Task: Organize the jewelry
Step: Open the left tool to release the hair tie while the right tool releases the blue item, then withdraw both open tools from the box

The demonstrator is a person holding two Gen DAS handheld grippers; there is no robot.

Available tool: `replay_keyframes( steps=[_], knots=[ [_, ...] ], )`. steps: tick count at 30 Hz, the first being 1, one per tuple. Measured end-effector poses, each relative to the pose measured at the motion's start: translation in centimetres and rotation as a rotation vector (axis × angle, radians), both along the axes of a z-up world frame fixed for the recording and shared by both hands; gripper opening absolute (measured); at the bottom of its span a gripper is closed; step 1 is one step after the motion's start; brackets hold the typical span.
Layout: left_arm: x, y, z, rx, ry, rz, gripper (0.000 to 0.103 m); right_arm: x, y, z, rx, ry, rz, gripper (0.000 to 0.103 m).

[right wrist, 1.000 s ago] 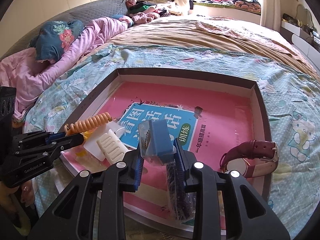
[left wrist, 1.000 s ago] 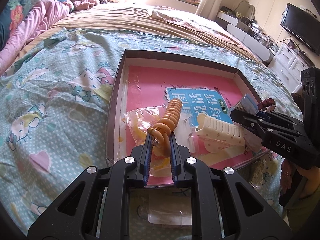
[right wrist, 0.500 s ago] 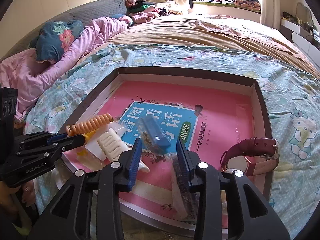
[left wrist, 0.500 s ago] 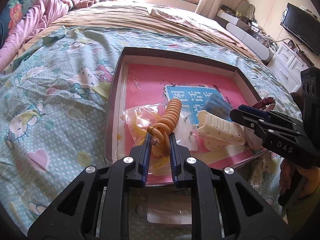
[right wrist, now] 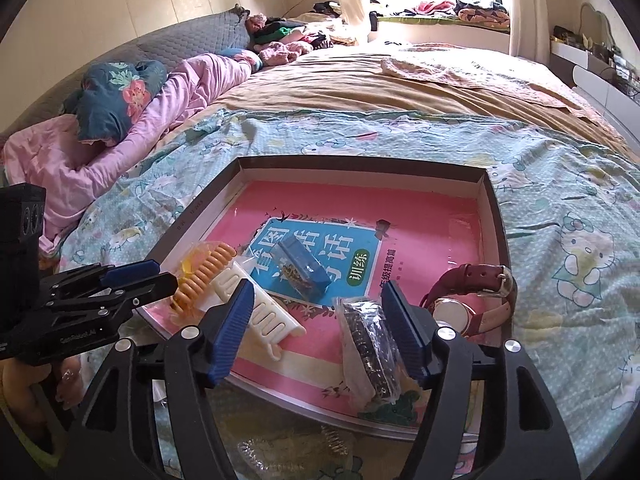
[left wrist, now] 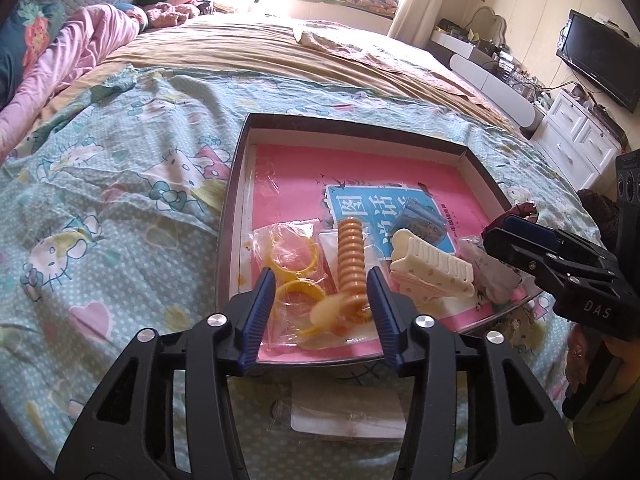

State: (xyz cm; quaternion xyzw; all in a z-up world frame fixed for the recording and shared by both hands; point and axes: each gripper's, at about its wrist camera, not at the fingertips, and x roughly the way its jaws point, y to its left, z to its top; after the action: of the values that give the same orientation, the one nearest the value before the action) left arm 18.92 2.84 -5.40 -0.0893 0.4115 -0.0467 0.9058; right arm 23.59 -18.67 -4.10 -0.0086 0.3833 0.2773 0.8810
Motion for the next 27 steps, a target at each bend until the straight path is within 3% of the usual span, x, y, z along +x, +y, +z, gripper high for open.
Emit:
replay_keyframes(
  steps=[4,14,16,20,27],
  knots=[
    [-0.6,-0.2,0.9,0.003,-0.018,0.001,0.052,-0.8,-0.5,0.9,0.001,-0.027,-0.014,0.080],
    [-2.5,-0.8,3.4,0.027,-0.074,0.008,0.078,-3.3,-2.4,3.8,0.042,-0.086,-0.042,0.090],
    [-3.1,-0.8,4.0,0.028,-0.088,0.011,0.088,-4.1,-2.8,4.5,0.047,-0.106,-0.044,0.092],
    [-4.2,-1.0,5.1,0.041,-0.113,0.008,0.094,-5.5,-3.3,5.6,0.051,-0.140,-0.043,0.093],
    [-6.1,-1.2,5.6,0.070,-0.119,0.002,0.093,-7.4,-4.0,6.3,0.054,-0.156,-0.036,0.094]
  ],
)
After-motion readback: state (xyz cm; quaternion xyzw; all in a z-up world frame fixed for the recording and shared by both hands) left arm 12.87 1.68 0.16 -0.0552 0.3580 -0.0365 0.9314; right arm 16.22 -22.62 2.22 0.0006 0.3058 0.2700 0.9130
